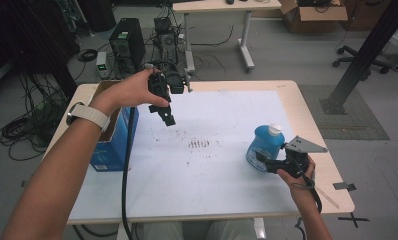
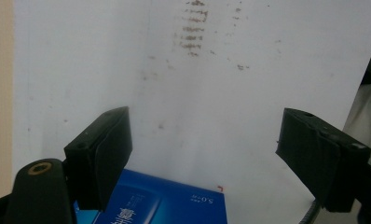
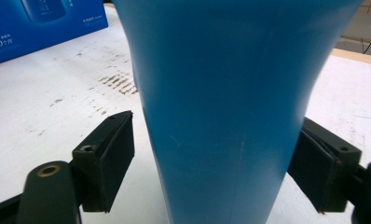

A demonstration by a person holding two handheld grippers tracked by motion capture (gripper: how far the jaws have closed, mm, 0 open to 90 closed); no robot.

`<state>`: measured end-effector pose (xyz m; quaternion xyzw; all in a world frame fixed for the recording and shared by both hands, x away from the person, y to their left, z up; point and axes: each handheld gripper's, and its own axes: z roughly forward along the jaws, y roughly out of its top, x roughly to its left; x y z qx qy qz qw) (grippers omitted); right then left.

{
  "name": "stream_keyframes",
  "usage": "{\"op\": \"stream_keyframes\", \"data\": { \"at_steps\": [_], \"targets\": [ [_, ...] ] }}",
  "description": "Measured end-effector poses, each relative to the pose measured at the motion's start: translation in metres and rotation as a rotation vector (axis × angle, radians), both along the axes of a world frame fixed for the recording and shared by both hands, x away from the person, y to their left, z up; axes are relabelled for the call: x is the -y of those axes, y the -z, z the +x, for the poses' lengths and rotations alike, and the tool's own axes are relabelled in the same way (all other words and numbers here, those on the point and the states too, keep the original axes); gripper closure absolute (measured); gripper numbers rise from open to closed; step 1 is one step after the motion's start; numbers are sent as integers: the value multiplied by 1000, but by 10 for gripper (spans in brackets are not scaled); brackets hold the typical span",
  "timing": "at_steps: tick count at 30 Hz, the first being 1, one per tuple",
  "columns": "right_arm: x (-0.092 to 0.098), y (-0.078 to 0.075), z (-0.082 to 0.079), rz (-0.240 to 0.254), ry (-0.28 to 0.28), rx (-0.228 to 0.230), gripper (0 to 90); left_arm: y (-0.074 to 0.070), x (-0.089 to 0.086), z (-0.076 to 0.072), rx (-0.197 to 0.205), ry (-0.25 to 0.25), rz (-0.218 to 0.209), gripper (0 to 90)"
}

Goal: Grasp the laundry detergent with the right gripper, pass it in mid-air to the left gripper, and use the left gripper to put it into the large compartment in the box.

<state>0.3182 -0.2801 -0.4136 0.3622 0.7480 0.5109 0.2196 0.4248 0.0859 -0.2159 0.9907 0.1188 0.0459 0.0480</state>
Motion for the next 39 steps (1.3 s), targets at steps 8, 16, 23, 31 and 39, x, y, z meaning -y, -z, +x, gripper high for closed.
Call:
{"op": "stream_keyframes", "data": {
  "at_steps": [8, 16, 23, 31, 39],
  "targets": [
    [-1, 1, 0, 4, 0, 6, 261, 0, 0, 0, -1, -1, 1, 182],
    [-1, 0, 0, 8, -7, 22, 349, 0, -1, 0, 0, -4, 0, 182],
    [-1, -1, 0, 12, -5, 27, 379, 0, -1, 0, -1, -3, -1, 182],
    [0, -2, 0, 11, -8, 29, 422, 1, -1, 0, -2, -5, -1, 182],
    [1, -3, 0, 1, -18, 30, 438, 1, -1, 0, -2, -4, 0, 182]
  ]
}}
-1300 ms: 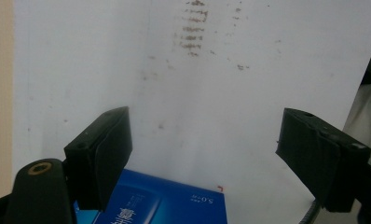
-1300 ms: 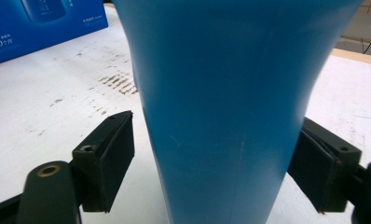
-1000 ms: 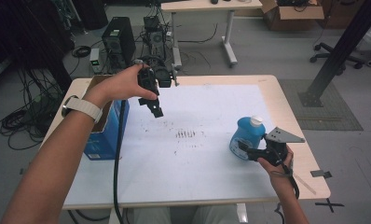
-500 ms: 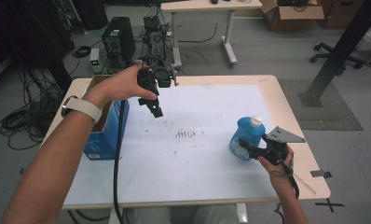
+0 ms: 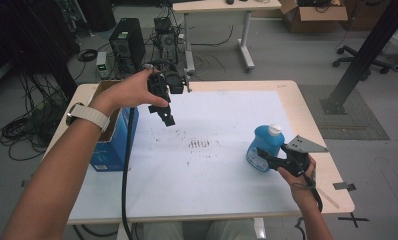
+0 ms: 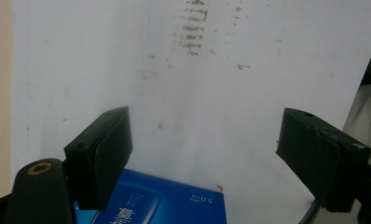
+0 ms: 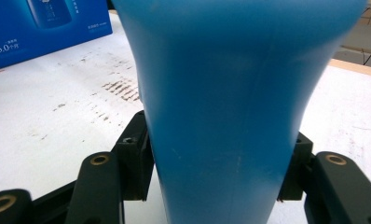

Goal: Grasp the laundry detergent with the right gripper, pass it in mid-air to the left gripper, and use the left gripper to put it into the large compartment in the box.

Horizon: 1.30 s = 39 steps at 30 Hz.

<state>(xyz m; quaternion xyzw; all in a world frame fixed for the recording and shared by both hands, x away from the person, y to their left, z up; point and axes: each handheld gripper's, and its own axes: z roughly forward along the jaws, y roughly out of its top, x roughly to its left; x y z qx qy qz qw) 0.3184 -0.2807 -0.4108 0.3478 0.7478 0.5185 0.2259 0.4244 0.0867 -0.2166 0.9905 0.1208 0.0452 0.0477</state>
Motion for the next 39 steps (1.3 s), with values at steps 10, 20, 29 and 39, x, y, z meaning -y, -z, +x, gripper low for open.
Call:
{"op": "stream_keyframes", "data": {
  "at_steps": [10, 20, 29, 39],
  "targets": [
    [-2, -4, 0, -30, -19, -5, 448, -1, -1, -1, 2, 0, -1, 182],
    [-7, -24, -2, -23, -109, -19, 449, -7, -2, -9, 12, 11, -10, 182],
    [-7, -40, -3, -21, -180, -41, 450, -14, 0, -19, 20, 26, -16, 182],
    [-12, -68, -3, 22, -314, -62, 450, -26, 6, -41, 38, 65, -13, 179]
  ]
}}
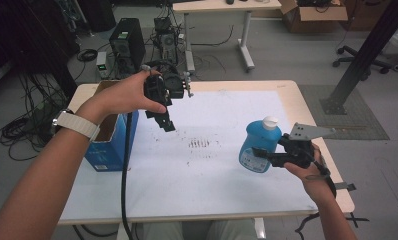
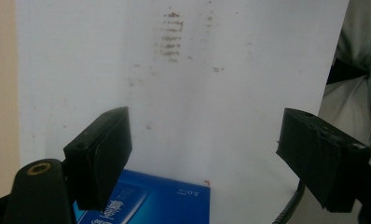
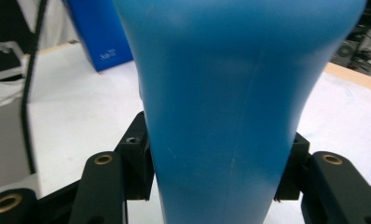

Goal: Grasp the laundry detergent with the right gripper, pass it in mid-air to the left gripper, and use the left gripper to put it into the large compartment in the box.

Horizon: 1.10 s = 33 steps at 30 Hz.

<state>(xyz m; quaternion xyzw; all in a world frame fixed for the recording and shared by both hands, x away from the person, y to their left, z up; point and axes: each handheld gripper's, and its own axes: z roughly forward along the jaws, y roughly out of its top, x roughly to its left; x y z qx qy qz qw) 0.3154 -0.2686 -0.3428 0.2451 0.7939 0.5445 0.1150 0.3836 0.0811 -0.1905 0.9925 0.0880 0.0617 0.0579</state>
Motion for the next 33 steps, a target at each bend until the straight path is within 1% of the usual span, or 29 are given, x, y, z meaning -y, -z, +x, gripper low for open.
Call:
{"op": "stream_keyframes", "data": {
  "at_steps": [2, 3, 4, 5, 8, 9, 10, 15, 17, 18, 20, 22, 24, 25, 29, 30, 33],
  "targets": [
    [-1, -3, 0, 7, -9, -2, 450, -3, 2, -5, 3, 5, 6, 179],
    [-2, -8, 1, 15, -30, -3, 450, -4, 2, -6, 4, 8, 6, 179],
    [-2, -8, 1, 15, -30, -3, 450, -6, 2, -8, 5, 12, 7, 179],
    [-5, -14, 2, 9, -52, -1, 450, -9, 3, -11, 6, 16, 2, 179],
    [-8, -23, 4, 7, -84, 1, 450, -13, 4, -15, 5, 23, -2, 180],
    [-9, -26, 4, 9, -94, 1, 450, -18, 5, -19, 7, 29, -6, 180],
    [-9, -26, 4, 9, -94, 1, 450, -18, 5, -19, 7, 29, -6, 180],
    [-18, -40, 8, 10, -140, 8, 450, -29, 8, -28, 11, 53, -10, 180],
    [-26, -46, 11, -1, -164, 15, 450, -32, 10, -31, 11, 62, -13, 180],
    [-26, -46, 11, -1, -164, 15, 450, -34, 10, -32, 9, 65, -14, 180],
    [-33, -51, 13, -8, -189, 19, 450, -36, 11, -34, 9, 69, -14, 180],
    [-36, -52, 14, -11, -196, 20, 450, -38, 12, -37, 7, 75, -12, 179],
    [-43, -55, 15, -20, -220, 24, 450, -40, 14, -39, 0, 84, -22, 178],
    [-43, -55, 15, -20, -220, 24, 450, -40, 14, -39, 0, 84, -22, 178],
    [-56, -57, 17, -28, -256, 28, 450, -43, 16, -42, -10, 94, -31, 175],
    [-56, -57, 17, -28, -256, 28, 450, -43, 16, -42, -13, 94, -31, 175],
    [-65, -56, 18, -32, -276, 28, 450, -44, 17, -44, -20, 100, -33, 174]
  ]
}}
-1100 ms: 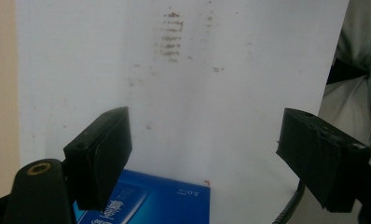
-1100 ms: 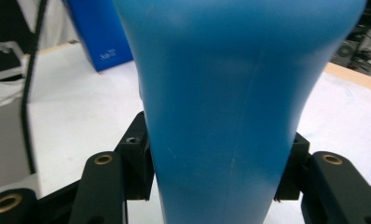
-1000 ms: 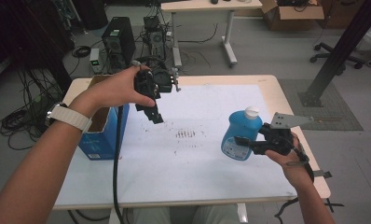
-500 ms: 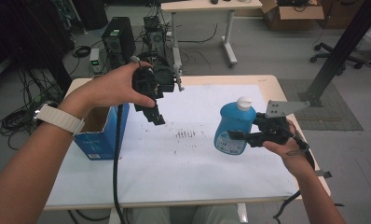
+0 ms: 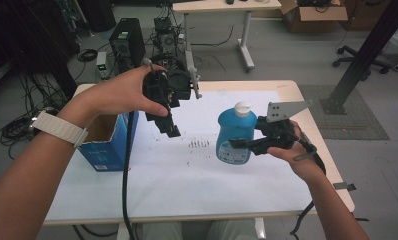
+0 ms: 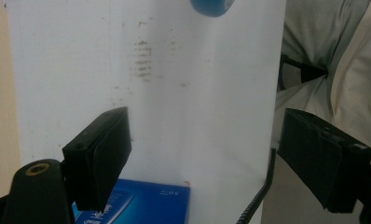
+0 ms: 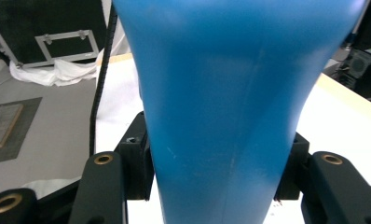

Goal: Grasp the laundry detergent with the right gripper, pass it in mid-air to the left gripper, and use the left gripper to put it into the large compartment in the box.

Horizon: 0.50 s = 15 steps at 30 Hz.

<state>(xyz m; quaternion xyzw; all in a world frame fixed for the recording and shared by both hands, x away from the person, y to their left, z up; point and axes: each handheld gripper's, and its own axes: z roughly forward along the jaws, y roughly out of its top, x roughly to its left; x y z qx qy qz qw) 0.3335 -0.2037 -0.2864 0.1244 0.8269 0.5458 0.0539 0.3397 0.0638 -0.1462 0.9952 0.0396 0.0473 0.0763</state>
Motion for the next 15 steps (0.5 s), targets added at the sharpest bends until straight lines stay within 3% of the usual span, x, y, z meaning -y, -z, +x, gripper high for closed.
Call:
{"op": "stream_keyframes", "data": {
  "at_steps": [15],
  "targets": [
    [-50, 7, 6, -18, -96, -7, 452, -2, 1, -3, -24, 14, -8, 168]
  ]
}}
